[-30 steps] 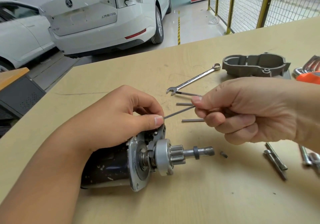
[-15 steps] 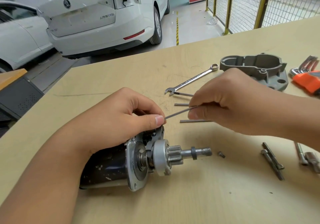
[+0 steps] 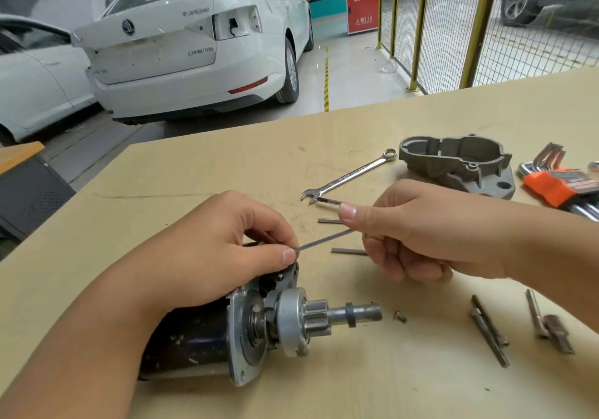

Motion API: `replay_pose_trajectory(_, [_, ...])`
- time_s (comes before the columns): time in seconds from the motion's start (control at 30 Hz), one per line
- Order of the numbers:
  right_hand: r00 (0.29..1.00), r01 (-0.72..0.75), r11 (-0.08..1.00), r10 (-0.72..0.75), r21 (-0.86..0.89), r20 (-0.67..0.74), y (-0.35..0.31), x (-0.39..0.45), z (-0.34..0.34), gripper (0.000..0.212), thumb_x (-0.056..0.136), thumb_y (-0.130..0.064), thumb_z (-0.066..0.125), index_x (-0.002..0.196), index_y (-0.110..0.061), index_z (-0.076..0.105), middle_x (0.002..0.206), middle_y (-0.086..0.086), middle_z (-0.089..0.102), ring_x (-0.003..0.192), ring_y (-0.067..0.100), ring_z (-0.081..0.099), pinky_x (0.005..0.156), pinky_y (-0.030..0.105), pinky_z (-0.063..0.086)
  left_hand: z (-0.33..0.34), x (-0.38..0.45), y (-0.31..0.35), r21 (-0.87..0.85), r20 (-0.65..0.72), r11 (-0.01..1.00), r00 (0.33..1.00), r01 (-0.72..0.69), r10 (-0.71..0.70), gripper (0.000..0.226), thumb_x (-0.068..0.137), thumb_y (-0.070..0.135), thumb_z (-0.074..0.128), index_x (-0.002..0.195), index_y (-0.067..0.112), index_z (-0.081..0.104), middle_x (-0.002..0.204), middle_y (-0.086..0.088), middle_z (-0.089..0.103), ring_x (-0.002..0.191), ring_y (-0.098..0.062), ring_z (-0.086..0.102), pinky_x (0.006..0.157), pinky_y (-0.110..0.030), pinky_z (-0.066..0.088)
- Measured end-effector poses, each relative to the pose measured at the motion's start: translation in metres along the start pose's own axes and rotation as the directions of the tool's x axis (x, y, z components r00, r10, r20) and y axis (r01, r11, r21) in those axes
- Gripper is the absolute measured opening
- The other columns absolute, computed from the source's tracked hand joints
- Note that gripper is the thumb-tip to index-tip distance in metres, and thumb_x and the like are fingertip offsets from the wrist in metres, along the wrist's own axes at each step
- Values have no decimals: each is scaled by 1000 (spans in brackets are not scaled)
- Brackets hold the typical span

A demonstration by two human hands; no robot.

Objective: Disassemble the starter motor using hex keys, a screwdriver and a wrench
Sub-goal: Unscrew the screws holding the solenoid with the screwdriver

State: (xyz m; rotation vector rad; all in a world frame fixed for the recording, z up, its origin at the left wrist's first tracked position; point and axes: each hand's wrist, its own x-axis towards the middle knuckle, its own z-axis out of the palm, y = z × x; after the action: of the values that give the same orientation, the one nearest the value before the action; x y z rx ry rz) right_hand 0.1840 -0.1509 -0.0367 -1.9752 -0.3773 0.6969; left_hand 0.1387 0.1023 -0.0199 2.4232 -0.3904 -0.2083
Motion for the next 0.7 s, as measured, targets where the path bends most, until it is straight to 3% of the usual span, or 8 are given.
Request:
replay_pose_trajectory(0.2, [1000, 9, 991, -10, 132, 7, -2, -1, 2, 43, 88, -40, 75, 61, -10, 58, 58, 11, 51, 41, 16, 32, 43, 23, 28, 0, 1, 1, -20, 8, 1000, 1000, 13, -13, 25, 76, 55, 69, 91, 38, 80, 96, 10, 79, 96, -12, 74, 91, -49, 59])
replay_pose_trajectory(0.3, [975, 190, 976, -199, -104, -93, -2, 1, 1, 39, 90, -35, 76, 63, -13, 58, 54, 2, 58, 42, 13, 41, 45, 26, 36, 0, 2, 1, -21, 15, 999, 1000, 25, -24, 15, 81, 43, 70, 89, 36, 80, 95, 8, 79, 94, -13, 74, 92, -49, 58])
replay_pose_trajectory(0.4, [802, 429, 651, -593, -626, -67, 0, -1, -5, 35, 87, -37, 79, 70, -14, 60, 59, -4, 56, 54, 15, 50, 52, 34, 44, 1, 2, 3, -30, 12, 999, 999, 31, -30, 15, 80, 41, 70, 89, 35, 80, 94, 7, 78, 94, -13, 73, 92, -48, 59])
replay_pose_trajectory(0.47, [701, 518, 474, -712, -712, 36, 1, -4, -7, 33, 87, -33, 80, 72, -10, 62, 61, -2, 55, 57, 20, 53, 54, 36, 45, 1, 2, 3, -40, 14, 998, 999, 40, -39, 14, 80, 40, 70, 88, 33, 79, 94, 5, 78, 92, -12, 73, 92, -48, 59])
replay_pose_trajectory(0.5, [685, 556, 475, -727, -682, 52, 2, -4, -7, 34, 86, -35, 81, 71, -10, 63, 59, -4, 56, 55, 18, 52, 52, 33, 44, 1, 2, 3, -43, 24, 998, 999, 46, -45, 14, 80, 39, 70, 88, 33, 79, 94, 5, 78, 91, -13, 73, 93, -48, 58])
replay_pose_trajectory(0.57, [771, 567, 706, -636, -424, -28, 1, -4, -4, 43, 87, -47, 74, 71, -8, 66, 58, -4, 60, 47, 12, 51, 46, 27, 41, 1, 1, 3, -45, 35, 998, 998, 50, -48, 14, 81, 39, 69, 88, 33, 79, 94, 5, 77, 91, -13, 73, 93, -49, 57])
replay_pose_trajectory(0.63, [928, 367, 927, -371, -78, -36, -2, -3, -5, 60, 93, -59, 62, 73, -3, 68, 65, 9, 69, 43, 18, 52, 43, 27, 40, 1, 1, 2, -43, 23, 998, 999, 48, -47, 13, 82, 40, 69, 88, 33, 78, 94, 6, 77, 92, -14, 73, 94, -50, 57])
replay_pose_trajectory(0.7, [984, 166, 983, -171, 80, 58, -3, -4, -6, 62, 93, -59, 59, 72, -2, 69, 66, 19, 68, 40, 22, 48, 41, 25, 38, 1, 1, 2, -49, 17, 997, 998, 62, -61, 15, 82, 41, 69, 90, 32, 78, 96, 6, 77, 92, -14, 73, 93, -50, 58])
